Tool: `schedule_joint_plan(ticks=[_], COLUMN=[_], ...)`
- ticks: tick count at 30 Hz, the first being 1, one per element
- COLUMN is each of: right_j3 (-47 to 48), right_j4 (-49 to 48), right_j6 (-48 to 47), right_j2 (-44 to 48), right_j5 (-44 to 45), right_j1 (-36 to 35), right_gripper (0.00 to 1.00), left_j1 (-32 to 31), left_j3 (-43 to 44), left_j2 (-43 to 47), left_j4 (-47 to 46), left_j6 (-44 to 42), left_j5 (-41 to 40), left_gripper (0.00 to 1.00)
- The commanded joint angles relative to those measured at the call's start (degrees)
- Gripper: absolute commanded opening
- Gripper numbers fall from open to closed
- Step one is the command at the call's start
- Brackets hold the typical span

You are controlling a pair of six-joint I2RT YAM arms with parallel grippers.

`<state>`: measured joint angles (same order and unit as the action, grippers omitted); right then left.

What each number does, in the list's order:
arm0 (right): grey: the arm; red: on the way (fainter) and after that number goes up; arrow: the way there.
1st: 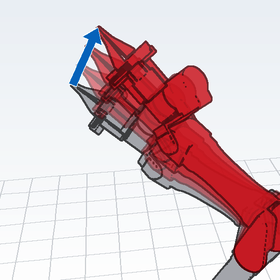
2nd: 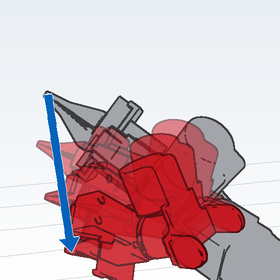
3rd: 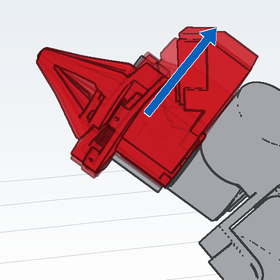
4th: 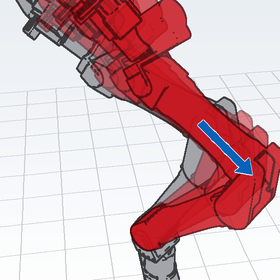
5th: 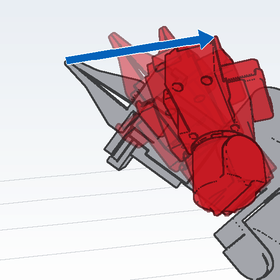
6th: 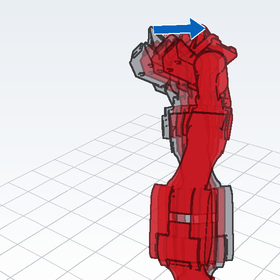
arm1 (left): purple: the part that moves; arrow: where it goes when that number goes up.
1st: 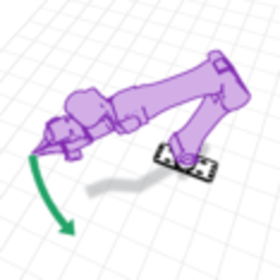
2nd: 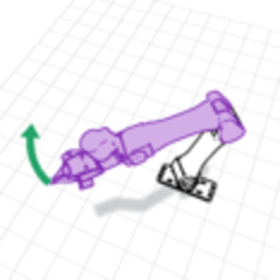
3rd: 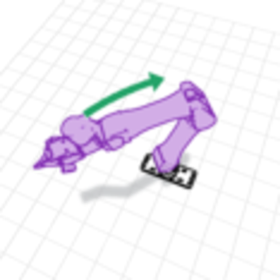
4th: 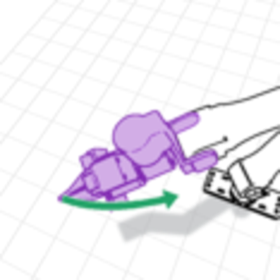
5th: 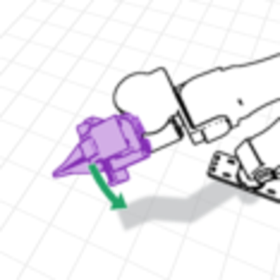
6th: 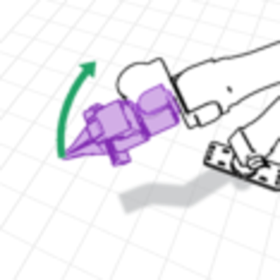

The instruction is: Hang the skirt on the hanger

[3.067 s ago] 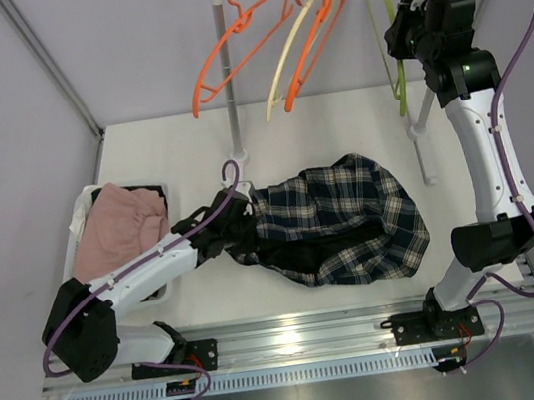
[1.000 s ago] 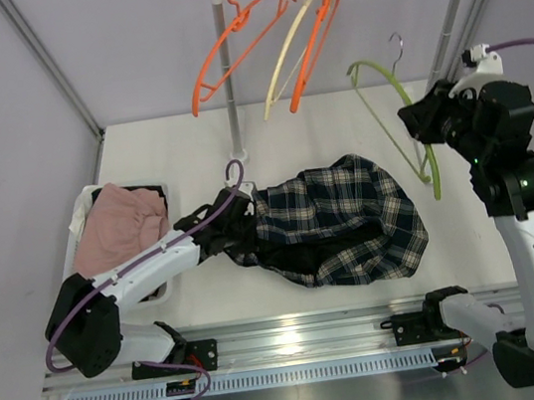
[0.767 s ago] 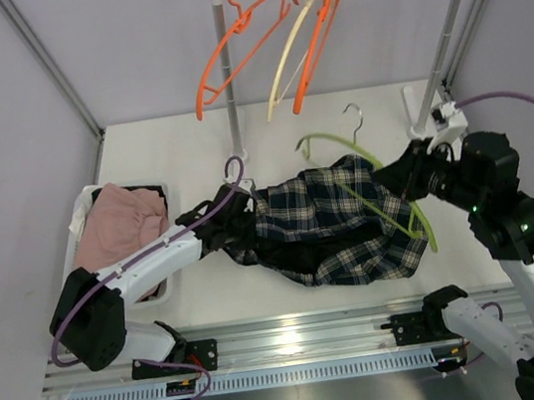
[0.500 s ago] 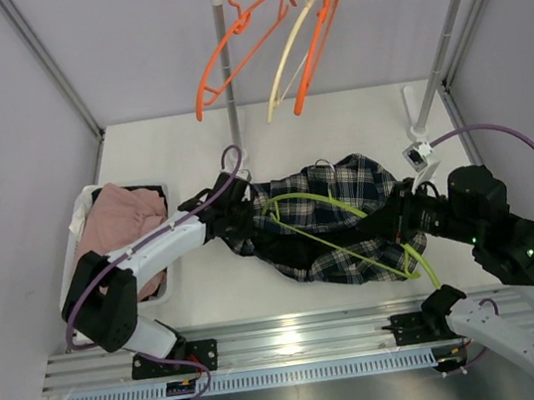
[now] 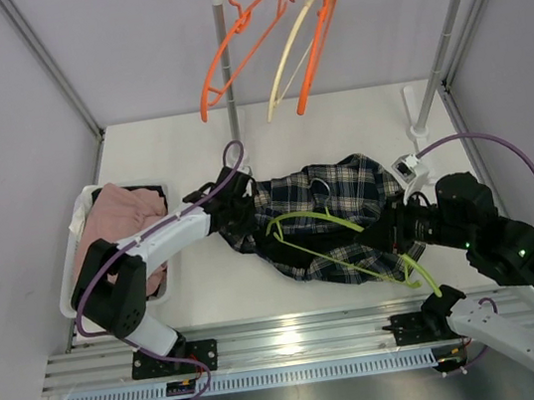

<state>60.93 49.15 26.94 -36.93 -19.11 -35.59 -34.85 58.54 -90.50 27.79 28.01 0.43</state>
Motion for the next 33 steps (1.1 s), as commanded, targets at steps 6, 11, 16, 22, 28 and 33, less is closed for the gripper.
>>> schedule_joint_plan(ticks=[6,11,16,22,28,33], right_j3=[-6.33,-8.80,-11.18,-10.39,-9.86,-12.15], right_j4=[-6.86,-13.44,-21.45,-22.08,-21.72,-23.57], right_j6=[0.74,0.84,-0.57,-3.12,-5.14,-6.19], right_j2=[-0.60,-0.78,-1.22,-2.27,-4.64,-5.52], right_j5=[1.34,7.50,13.03,23.75,27.63,36.14], right_j1=[-3.42,-9.65,-14.32,-20.47,-23.55,-26.98], right_gripper=[0.00,0.00,0.00,0.00,0.00,0.00], left_j1=[0.31,0.05,-2.23,-5.40,-6.19,-7.77], left_j3=[3.07,2.01,2.01,2.37,2.27,5.00], left_j2=[0.94,3.13,5.59,8.76,12.01,14.21], left_j4=[-0.11,0.16,1.65,5.69,7.28,10.79], left_j6=[0.29,0.12,-0.06,-1.02,-1.12,-0.94], left_j5=[1.59,2.21,2.12,-2.08,-3.59,-4.82], left_gripper=[0.02,0.02,0.02,0.03,0.03,0.03])
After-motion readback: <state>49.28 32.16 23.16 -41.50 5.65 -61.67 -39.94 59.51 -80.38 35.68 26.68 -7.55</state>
